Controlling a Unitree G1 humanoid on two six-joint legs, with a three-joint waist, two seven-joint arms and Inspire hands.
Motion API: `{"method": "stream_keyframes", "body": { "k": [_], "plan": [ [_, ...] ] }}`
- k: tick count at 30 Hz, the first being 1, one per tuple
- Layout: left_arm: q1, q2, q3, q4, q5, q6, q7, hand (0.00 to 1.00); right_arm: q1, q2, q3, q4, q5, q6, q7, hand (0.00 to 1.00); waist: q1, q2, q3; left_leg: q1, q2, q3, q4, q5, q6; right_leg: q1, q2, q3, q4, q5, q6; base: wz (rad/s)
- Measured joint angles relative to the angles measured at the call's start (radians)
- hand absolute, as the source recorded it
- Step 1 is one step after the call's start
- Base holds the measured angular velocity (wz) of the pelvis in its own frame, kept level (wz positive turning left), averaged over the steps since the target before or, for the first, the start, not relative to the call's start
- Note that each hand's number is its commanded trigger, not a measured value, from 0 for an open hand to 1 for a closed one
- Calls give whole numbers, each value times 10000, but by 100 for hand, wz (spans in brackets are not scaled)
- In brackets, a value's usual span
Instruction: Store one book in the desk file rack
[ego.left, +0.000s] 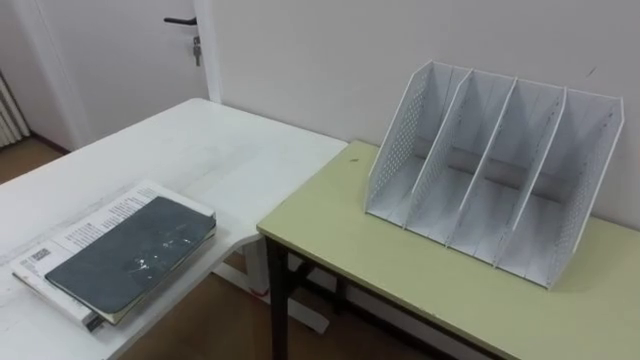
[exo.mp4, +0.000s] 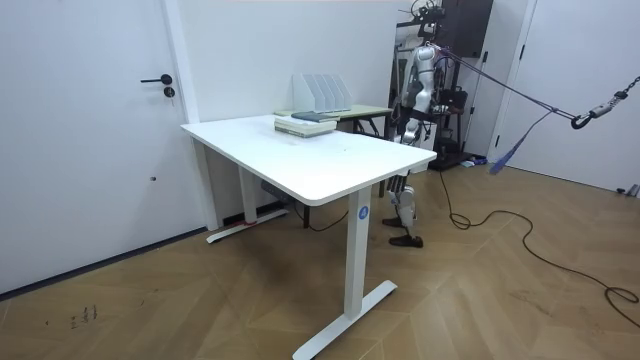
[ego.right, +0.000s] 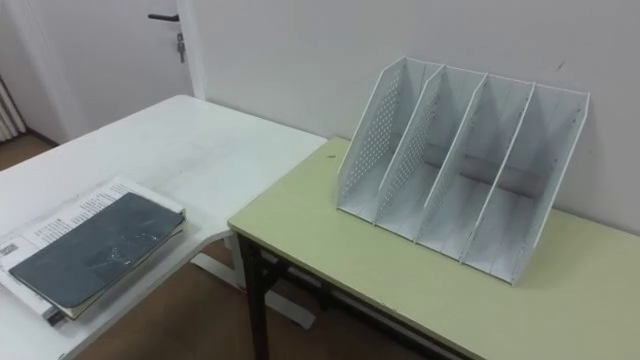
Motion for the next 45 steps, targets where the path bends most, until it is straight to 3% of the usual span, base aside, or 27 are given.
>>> {"method": "stream_keyframes", "body": {
  "k": [2,4,9,13,16,21,28,32,36,45],
  "plan": [
    [-130,57,-2,-744,47,-145,238,0,-168,-87,1,18,5,-111,-19,0,-12,35,25,-54,-9,5,2,4,0,-11,9,7,16,0,0,0],
    [-402,76,-19,-1327,68,-637,566,0,-268,-208,26,35,11,-375,-164,0,-25,86,30,-39,-19,22,-11,5,1,4,34,9,5,-3,5,0],
    [-689,61,-400,-1709,422,-1246,875,0,-291,-195,26,-28,-44,-715,-416,0,-153,105,30,-52,-14,9,-17,7,2,16,79,16,-157,6,21,0],
    [-516,61,-1011,-3323,1578,-1224,847,0,-277,-200,33,-70,-92,-759,-246,0,-231,84,97,-173,-32,36,-7,10,6,-83,39,-33,-165,4,30,1],
    [-677,81,-1345,-3631,2214,-1378,847,0,-361,-201,26,-72,-448,-772,-175,0,-356,100,67,-173,-27,72,-6,13,4,-61,44,-35,-160,10,36,-3],
    [-784,99,-1799,-3967,3202,-1342,827,0,-389,-205,23,-74,-618,-757,-201,0,-560,138,79,-145,-25,74,-11,13,3,-7,54,1,-211,9,37,-1],
    [-867,240,-2573,-6221,5092,-1287,835,0,-592,-241,30,-173,-622,-793,-292,0,-700,85,53,-249,-35,35,10,20,12,-104,2,-98,-178,13,42,4],
    [-916,321,-2814,-6907,5639,-1395,887,0,-656,-256,25,-169,-695,-810,-283,0,-833,125,56,-56,-22,23,1,21,12,111,12,-90,-386,35,58,2],
    [-954,599,-2987,-7592,6183,-1451,1069,0,-759,-253,21,104,-750,-870,-341,0,-1081,182,73,-124,-3,31,0,21,12,178,37,-215,-550,113,65,8],
    [-1249,1080,-2811,-8914,6365,-1462,1661,0,-689,-319,-1,174,-717,-859,-311,0,-1084,475,24,-126,6,137,-14,21,12,211,48,-154,-540,174,66,-3]
  ]
}}
